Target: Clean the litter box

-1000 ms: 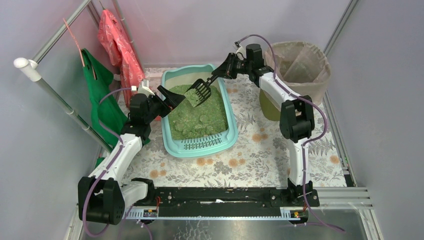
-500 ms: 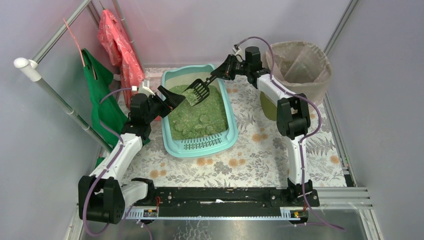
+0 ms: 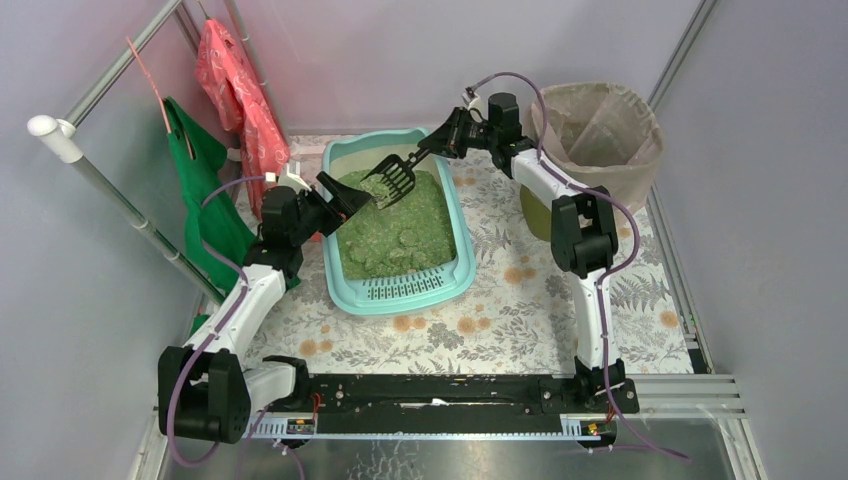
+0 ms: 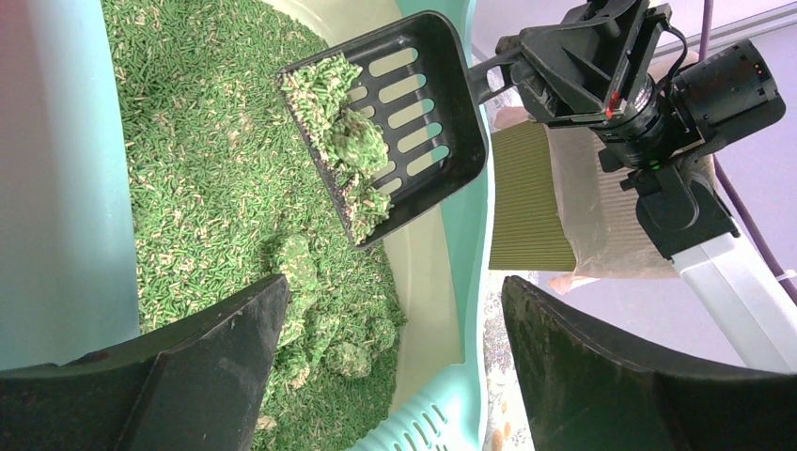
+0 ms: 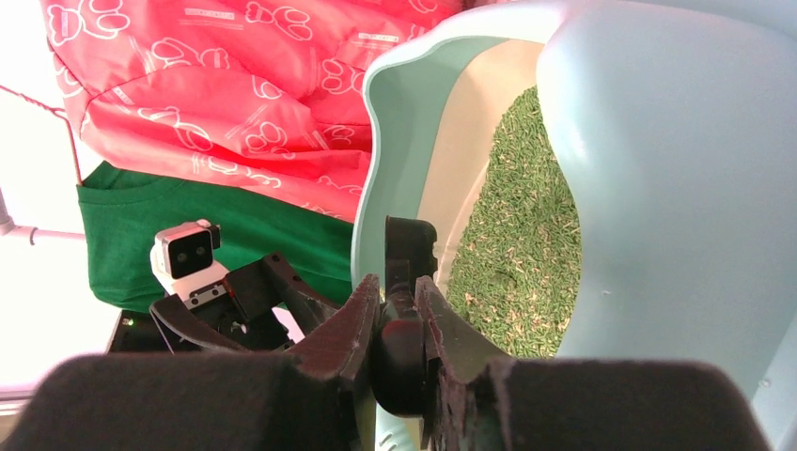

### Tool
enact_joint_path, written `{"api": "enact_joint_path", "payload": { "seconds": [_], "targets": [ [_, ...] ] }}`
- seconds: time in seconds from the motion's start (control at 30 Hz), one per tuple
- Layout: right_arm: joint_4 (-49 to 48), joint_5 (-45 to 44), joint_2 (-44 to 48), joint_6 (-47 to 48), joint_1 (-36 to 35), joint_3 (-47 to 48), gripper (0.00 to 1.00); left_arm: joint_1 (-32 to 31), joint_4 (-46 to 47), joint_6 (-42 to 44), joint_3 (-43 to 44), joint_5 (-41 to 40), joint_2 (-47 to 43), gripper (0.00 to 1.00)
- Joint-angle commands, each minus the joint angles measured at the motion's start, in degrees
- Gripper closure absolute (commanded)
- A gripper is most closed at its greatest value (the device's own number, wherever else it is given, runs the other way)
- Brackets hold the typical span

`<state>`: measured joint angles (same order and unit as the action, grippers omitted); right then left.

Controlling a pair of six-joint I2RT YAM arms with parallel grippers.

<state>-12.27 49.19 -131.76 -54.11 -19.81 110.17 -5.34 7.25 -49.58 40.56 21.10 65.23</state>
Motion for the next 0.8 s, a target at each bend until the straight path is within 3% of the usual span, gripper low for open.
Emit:
{"api": "enact_joint_path", "payload": {
  "seconds": [0.0, 0.13, 0.27, 0.37, 0.5, 0.6, 0.7, 0.77],
  "targets": [
    [-6.6, 4.1, -1.3, -4.5, -1.3, -0.2, 1.00, 0.6, 2.8, 0.4, 0.8, 0.8, 0.2, 0.09],
    [-13.7, 2.2, 0.1, -9.2, 1.5, -4.4, 1.00, 0.6, 2.6, 0.4, 0.9, 1.1, 0.1, 0.09],
    [-3.2, 3.3, -1.8, -2.5, -0.8, 1.2, 1.00, 0.7, 3.2, 0.3, 0.8, 1.1, 1.0, 0.09],
    [-8.5, 1.2, -0.4, -5.5, 0.5, -2.0, 1.00, 0.6, 3.6, -0.2, 0.8, 1.6, 0.7, 0.09],
    [-1.6, 3.7, -2.5, -1.6, -1.3, 3.2, 1.00, 0.7, 2.7, 0.7, 0.8, 0.7, 0.5, 0.09],
    [-5.7, 0.7, -1.0, -3.5, -0.2, -0.2, 1.00, 0.8, 3.0, 0.3, 0.6, 1.1, 0.2, 0.09],
    [-0.6, 3.6, -2.9, -1.4, -1.9, 4.0, 1.00, 0.7, 2.9, 0.5, 0.4, 0.8, 0.2, 0.09],
    [-5.0, 0.4, -0.7, -2.7, -0.6, -0.5, 1.00, 0.7, 2.9, 0.6, 0.6, 1.0, 0.3, 0.09]
  ]
}}
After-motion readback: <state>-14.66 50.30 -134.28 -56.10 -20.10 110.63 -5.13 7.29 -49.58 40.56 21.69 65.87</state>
